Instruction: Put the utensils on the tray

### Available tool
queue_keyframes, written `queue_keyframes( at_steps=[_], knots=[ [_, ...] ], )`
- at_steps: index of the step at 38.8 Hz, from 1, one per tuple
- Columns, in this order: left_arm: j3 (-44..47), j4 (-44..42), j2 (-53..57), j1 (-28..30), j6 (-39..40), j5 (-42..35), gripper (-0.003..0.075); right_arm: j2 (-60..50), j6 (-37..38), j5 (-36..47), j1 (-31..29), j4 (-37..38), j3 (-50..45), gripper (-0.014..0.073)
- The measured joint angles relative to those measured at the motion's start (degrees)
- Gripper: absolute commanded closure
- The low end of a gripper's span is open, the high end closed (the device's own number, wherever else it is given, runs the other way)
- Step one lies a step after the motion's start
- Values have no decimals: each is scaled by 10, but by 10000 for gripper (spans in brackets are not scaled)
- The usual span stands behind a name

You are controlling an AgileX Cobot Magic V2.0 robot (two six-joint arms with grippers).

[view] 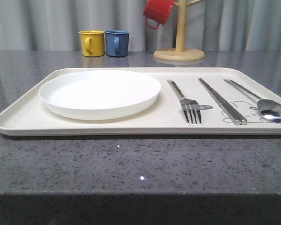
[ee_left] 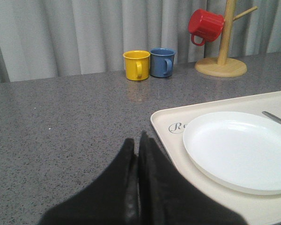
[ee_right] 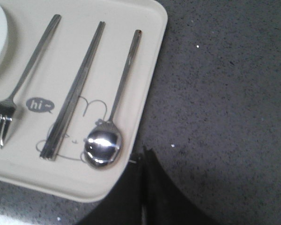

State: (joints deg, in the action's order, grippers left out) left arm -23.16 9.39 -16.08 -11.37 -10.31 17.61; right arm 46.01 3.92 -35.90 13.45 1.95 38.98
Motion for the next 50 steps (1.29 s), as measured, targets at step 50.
queue_keyframes(
  at_steps=[50],
  knots=[
    [0, 0, 0, 0, 0, 0, 738, -394, -2, 87, 0, 24, -195, 713]
  ],
)
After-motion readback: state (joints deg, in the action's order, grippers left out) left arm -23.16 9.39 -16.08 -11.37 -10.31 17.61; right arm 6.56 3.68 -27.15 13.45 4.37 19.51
